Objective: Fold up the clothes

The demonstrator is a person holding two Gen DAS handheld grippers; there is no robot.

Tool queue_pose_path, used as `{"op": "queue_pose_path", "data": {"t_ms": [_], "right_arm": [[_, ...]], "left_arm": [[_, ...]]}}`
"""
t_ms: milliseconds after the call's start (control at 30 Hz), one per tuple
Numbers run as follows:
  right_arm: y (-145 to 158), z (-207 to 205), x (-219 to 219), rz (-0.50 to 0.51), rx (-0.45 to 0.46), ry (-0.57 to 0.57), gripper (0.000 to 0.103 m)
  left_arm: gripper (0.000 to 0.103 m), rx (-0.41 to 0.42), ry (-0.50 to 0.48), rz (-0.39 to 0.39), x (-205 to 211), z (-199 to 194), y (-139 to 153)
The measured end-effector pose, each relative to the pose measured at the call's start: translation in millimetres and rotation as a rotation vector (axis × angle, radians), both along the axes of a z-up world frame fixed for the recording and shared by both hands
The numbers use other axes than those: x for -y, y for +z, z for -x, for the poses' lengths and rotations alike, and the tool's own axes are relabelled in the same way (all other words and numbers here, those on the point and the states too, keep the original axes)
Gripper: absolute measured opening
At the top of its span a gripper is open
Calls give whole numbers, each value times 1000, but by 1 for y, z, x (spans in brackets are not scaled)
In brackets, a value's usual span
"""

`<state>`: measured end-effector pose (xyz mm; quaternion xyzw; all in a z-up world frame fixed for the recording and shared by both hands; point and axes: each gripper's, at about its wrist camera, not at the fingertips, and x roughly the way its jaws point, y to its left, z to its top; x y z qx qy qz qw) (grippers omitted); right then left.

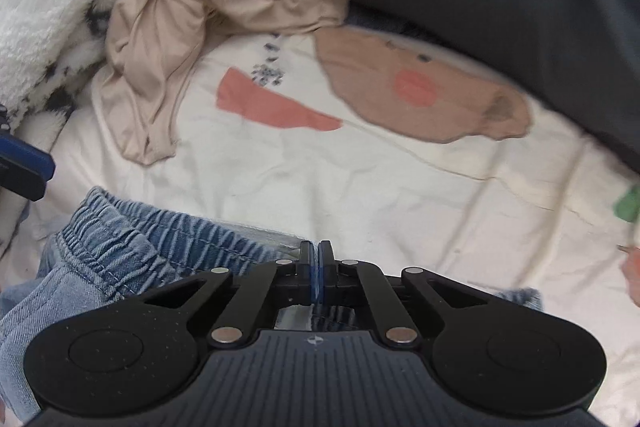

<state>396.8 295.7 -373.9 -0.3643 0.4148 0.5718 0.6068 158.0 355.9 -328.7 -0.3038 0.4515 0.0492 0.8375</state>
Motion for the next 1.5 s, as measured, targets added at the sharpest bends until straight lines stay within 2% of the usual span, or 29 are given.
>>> {"op": "queue_pose_path", "data": {"t_ms": [400,633,867,1067,1167,1233,1267,1300,1500], "right_arm": [[45,-5,38,-118,44,-183,0],[55,-3,73,-165,26,-330,0],[45,1,113,-115,-22,-425,0],[19,8,121,-32,-75,-420,0],[27,11,118,-49,-73,-382,6],[35,12,114,-67,-83,-354,27],[39,12,112,-76,-87,-340,42],[43,13,109,-85,-83,-328,48],[49,17,81,-82,-82,-267,49]], "left_arm": [[20,65,-109,-55,15,-70,-5],[21,64,-128,-51,22,-80,-9],[21,58,-125,-46,20,-73,-9],[21,53,-116,-48,17,-66,-8],[21,50,-110,-55,14,-62,-8],[21,48,-101,-59,11,-59,-7],[21,47,-96,-61,9,-57,-7],[21,45,-91,-64,7,-56,-7],[22,32,-62,-66,-2,-48,-9]]}}
